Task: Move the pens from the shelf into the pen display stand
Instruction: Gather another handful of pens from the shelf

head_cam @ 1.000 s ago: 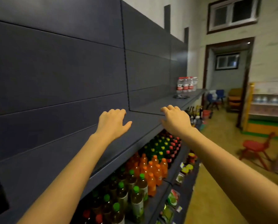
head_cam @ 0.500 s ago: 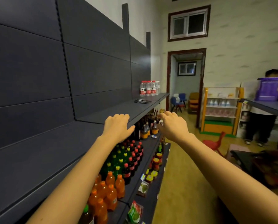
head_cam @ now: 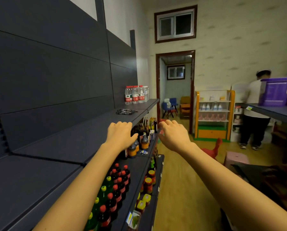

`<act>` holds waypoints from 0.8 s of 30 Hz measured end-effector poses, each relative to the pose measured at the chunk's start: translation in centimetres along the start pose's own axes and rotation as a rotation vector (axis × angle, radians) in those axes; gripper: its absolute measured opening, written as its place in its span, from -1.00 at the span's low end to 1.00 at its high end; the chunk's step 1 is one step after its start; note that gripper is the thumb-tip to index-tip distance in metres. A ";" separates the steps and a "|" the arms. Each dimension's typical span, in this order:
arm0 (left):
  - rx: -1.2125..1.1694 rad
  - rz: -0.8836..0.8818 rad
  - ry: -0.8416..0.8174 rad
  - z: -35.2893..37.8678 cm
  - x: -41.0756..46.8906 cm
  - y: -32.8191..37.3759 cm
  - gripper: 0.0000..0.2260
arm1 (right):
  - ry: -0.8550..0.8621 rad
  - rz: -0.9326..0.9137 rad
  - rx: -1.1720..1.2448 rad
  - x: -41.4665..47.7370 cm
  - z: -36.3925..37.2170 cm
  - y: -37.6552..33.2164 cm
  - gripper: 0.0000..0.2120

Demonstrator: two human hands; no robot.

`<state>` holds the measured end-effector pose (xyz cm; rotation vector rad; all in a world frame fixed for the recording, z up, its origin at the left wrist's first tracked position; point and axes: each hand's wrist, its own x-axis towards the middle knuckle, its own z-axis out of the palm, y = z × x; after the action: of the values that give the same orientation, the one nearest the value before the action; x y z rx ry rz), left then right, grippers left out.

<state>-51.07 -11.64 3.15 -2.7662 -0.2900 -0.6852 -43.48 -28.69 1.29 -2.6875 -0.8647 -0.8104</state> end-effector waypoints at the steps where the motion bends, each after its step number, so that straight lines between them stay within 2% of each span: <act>1: -0.002 0.004 0.005 0.9 1.6 0.2 -0.63 | 0.007 0.003 -0.007 1.4 0.9 0.7 -0.64; 12: 0.018 0.002 -0.058 10.2 18.3 1.9 -0.63 | -0.016 -0.031 0.029 15.9 10.4 8.7 -0.63; 24: 0.106 -0.176 -0.100 18.9 33.9 2.1 -0.61 | -0.101 -0.201 0.086 33.3 21.1 16.7 -0.60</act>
<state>-13.06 -3.42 2.90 -2.6997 -0.5788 -0.5546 -1.83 -18.95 2.01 -2.6150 -1.1810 -0.6632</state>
